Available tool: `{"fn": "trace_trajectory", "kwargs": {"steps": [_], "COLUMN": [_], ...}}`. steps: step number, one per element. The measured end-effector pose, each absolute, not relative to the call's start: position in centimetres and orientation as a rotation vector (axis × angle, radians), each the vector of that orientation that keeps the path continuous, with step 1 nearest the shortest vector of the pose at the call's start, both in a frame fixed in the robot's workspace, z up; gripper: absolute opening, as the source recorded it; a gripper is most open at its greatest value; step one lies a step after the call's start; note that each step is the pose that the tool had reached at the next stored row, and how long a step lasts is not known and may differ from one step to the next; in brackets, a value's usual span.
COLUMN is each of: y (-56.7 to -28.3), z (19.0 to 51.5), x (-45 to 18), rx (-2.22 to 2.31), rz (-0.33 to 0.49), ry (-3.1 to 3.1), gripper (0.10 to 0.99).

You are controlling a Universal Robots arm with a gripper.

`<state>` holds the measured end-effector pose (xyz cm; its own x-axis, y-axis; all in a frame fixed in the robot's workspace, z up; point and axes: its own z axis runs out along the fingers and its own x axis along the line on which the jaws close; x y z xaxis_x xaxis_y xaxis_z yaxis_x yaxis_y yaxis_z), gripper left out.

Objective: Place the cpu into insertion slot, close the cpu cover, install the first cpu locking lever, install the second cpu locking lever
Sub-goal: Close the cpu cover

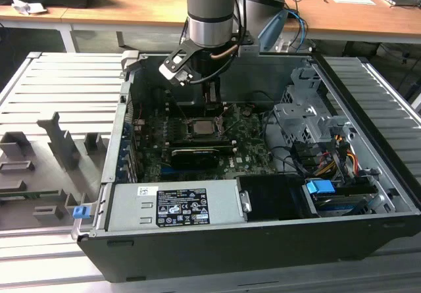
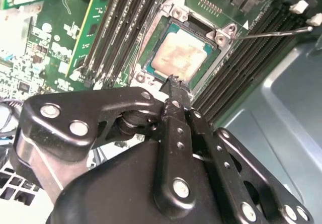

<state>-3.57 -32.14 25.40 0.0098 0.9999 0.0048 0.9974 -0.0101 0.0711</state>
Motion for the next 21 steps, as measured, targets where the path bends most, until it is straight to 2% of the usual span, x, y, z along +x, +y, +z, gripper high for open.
{"fn": "trace_trajectory", "kwargs": {"steps": [21], "y": [-32.1], "z": [27.6], "x": [-0.9], "rx": [2.206], "rz": [0.066], "ry": [2.185], "gripper": [0.106]}}
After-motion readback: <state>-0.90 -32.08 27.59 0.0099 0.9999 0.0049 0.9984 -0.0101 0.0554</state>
